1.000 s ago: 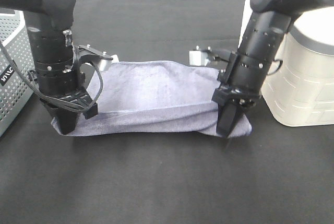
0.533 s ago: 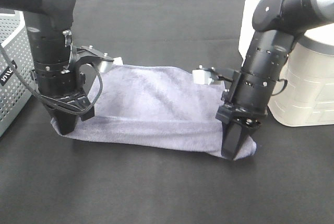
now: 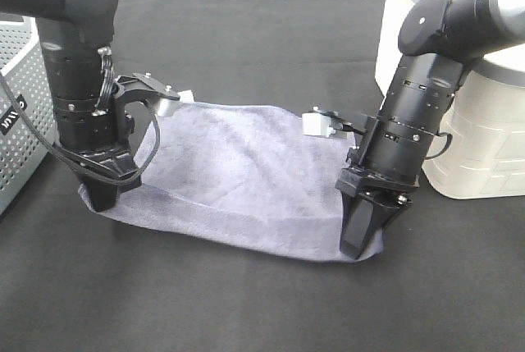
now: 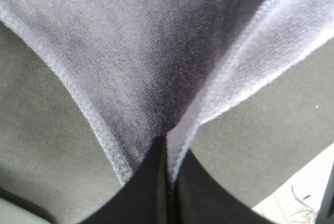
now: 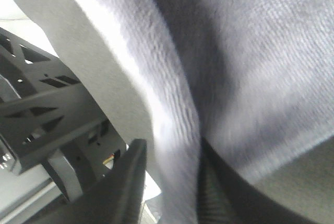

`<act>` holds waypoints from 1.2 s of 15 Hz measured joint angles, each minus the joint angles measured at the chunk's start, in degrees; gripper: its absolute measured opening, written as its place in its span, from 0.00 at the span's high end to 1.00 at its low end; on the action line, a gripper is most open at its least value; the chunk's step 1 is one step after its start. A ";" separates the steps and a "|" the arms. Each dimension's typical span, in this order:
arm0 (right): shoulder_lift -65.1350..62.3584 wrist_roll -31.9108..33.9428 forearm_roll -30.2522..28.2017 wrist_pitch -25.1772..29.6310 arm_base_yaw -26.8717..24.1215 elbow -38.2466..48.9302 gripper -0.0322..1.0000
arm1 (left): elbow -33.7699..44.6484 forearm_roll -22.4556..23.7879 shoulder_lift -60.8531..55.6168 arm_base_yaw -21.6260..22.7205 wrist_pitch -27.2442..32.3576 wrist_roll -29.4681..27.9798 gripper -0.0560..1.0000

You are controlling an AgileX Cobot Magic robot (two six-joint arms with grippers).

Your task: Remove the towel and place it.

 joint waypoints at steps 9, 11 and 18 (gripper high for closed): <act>-2.58 10.83 -0.97 0.06 0.00 0.00 0.31 | 2.75 -1.95 0.00 0.00 0.00 0.34 0.95; -5.56 12.61 -0.92 0.17 0.00 0.00 0.31 | 5.16 -1.95 0.00 0.00 0.06 -0.17 0.94; -8.88 15.53 -0.92 0.23 0.00 0.00 0.31 | 5.33 -0.97 0.00 0.00 -0.06 -6.19 0.29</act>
